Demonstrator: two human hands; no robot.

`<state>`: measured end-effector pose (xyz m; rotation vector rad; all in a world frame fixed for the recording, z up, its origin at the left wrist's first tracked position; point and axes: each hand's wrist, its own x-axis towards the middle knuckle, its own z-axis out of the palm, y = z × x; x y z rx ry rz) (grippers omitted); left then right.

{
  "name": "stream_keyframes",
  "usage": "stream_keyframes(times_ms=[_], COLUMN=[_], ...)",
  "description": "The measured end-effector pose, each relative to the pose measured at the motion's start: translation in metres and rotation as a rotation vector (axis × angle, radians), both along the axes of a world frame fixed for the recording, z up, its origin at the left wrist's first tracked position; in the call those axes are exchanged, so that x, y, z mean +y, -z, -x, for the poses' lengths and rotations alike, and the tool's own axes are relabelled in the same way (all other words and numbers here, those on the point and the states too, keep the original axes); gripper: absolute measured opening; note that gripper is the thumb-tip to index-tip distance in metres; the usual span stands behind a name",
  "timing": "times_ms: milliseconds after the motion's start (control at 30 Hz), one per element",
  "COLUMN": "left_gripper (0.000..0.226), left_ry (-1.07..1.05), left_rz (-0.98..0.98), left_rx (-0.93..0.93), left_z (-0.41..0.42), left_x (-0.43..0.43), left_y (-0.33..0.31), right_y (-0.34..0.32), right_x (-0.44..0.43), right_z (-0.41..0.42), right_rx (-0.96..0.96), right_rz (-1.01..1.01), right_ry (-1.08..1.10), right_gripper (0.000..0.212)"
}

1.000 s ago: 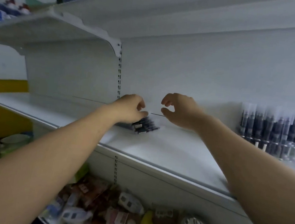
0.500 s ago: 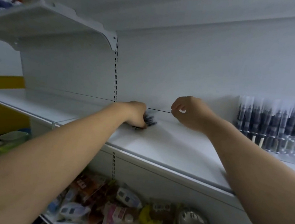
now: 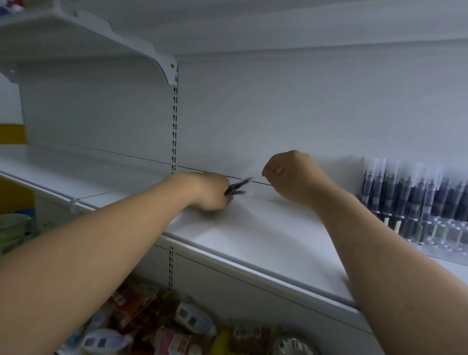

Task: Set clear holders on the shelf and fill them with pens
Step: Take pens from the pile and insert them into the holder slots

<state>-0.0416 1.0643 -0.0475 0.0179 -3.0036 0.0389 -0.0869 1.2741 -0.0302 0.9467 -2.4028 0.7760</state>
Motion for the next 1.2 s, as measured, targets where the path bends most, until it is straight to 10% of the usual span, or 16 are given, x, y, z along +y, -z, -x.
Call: stream_keyframes(times_ms=[300,1200], left_gripper=[0.008,0.021], left_ry=[0.335,0.967], left_rz=[-0.889,-1.168], left_rx=[0.122,-0.086], left_z=[-0.024,0.029], left_x=[0.030,0.284], left_y=[0.000,-0.048], right_y=[-0.045,-0.037], right_x=[0.045,0.269], right_z=[-0.018,-0.018], right_rx=[-0.054,0.089], right_rz=[0.204,0.793], right_ry=[0.085,-0.031], right_gripper=[0.021,0.034])
